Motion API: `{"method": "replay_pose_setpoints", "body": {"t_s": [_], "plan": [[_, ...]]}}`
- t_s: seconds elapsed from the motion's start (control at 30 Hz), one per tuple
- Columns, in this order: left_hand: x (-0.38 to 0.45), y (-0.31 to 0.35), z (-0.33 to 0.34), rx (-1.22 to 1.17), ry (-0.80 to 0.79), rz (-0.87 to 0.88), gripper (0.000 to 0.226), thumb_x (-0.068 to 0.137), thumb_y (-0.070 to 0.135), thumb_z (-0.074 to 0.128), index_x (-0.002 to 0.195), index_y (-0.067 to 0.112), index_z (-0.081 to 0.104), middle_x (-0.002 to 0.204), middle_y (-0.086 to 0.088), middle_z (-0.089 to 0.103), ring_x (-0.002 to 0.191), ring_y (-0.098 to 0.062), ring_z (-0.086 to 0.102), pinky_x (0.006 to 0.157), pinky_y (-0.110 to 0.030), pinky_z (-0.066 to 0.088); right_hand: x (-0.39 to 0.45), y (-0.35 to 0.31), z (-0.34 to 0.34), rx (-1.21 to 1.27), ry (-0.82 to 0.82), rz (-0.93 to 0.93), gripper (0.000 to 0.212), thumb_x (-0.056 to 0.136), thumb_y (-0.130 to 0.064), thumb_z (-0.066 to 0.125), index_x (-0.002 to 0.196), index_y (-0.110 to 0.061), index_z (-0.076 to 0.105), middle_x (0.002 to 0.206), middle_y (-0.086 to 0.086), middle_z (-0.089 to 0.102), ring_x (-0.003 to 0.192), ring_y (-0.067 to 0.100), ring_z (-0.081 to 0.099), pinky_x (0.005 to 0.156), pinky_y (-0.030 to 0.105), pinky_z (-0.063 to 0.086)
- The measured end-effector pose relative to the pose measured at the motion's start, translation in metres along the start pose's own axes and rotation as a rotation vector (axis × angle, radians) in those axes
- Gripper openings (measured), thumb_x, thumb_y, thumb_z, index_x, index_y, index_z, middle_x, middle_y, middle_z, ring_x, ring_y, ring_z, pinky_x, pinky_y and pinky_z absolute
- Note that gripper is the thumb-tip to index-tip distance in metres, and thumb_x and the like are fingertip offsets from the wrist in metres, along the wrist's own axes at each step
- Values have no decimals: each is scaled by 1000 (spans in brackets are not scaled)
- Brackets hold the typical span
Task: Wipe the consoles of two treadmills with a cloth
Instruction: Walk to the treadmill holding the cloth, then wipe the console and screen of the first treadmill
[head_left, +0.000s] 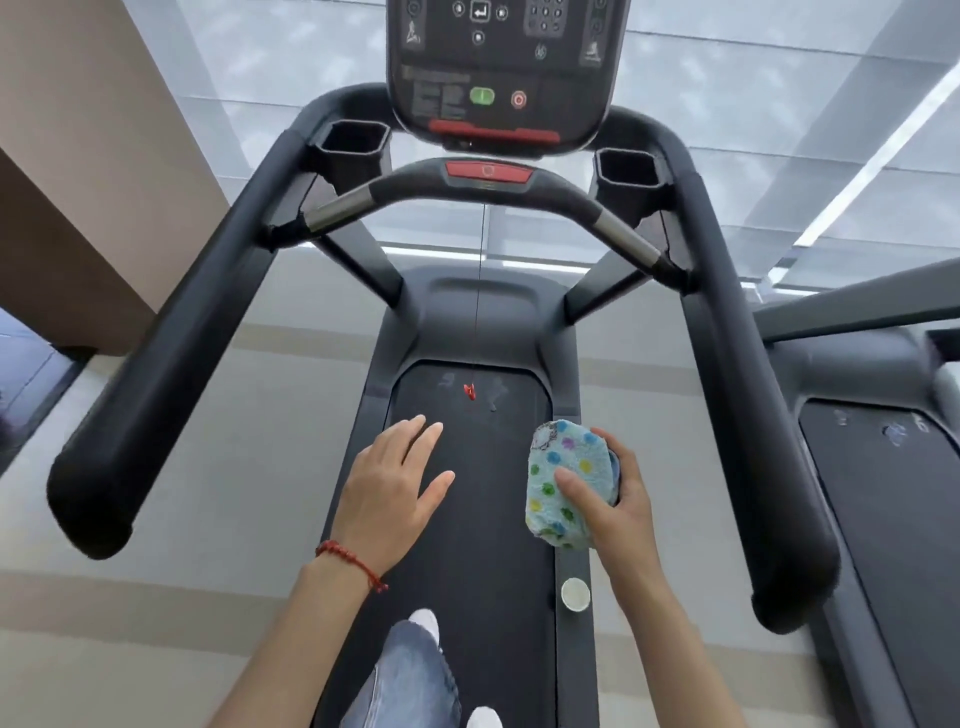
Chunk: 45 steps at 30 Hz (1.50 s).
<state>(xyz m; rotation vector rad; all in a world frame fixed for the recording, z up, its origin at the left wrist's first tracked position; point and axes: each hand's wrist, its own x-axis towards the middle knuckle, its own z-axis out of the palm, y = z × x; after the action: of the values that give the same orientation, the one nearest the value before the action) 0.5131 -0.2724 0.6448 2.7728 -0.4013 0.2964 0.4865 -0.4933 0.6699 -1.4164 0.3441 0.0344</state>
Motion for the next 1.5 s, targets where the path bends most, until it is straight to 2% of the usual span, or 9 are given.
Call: {"method": "replay_pose_setpoints", "body": {"t_s": [0.07,0.17,0.37,0.5,0.67,0.87,1.1,1.37,1.5], "plan": [[25,-11,2,16,6,17,69,99,50,13,117,5,62,115,-13,63,101,-28,62,74,-37,53,24,-8,8,-6,-4,-14,48,80,-3,68,118,-27,51,109,-2,61,89,12,67,62,27,57],[72,-37,9,8,19,22,70,98,51,13,119,6,62,117,-12,62,103,-27,60,75,-37,53,70,-19,27,-25,11,-42,49,80,-4,69,120,-26,51,111,-1,60,92,12,66,66,28,58],[179,-86,1,-4,103,64,52,88,40,39,118,5,62,116,-13,62,103,-28,60,78,-39,53,164,-57,80,19,29,-90,51,78,-7,73,120,-26,51,114,1,60,95,16,65,62,24,55],[242,-114,-13,-2,171,93,50,87,38,42,117,3,62,115,-16,62,104,-31,60,79,-42,53,215,-85,113,2,22,-146,51,73,-15,75,117,-32,53,111,-3,62,96,14,65,63,24,55],[306,-138,-21,15,216,109,51,88,38,41,118,2,61,118,-18,61,108,-33,59,88,-45,50,269,-112,134,6,36,-182,49,80,-8,69,120,-29,50,113,-1,61,95,13,65,63,24,55],[387,-146,-22,27,256,120,50,89,39,41,118,3,60,118,-17,60,109,-32,57,87,-45,50,342,-149,143,30,16,-236,47,80,-8,69,118,-29,51,109,2,62,93,18,67,67,29,58],[485,-142,-12,89,333,110,52,90,40,40,120,2,60,120,-18,60,110,-34,57,90,-45,48,439,-194,142,39,-32,-329,50,80,-4,69,123,-20,49,105,-3,61,86,4,66,61,22,55],[566,-148,-7,133,358,83,51,90,39,40,121,3,59,122,-17,59,113,-33,55,92,-46,47,528,-235,143,47,-13,-344,45,79,-7,70,116,-27,54,107,-1,63,89,10,67,65,34,58],[596,-158,-10,159,366,101,52,91,39,39,122,3,58,123,-17,58,113,-34,55,92,-47,47,556,-255,147,27,12,-395,44,78,-7,71,115,-25,54,104,-4,63,85,5,67,61,21,55]]}}
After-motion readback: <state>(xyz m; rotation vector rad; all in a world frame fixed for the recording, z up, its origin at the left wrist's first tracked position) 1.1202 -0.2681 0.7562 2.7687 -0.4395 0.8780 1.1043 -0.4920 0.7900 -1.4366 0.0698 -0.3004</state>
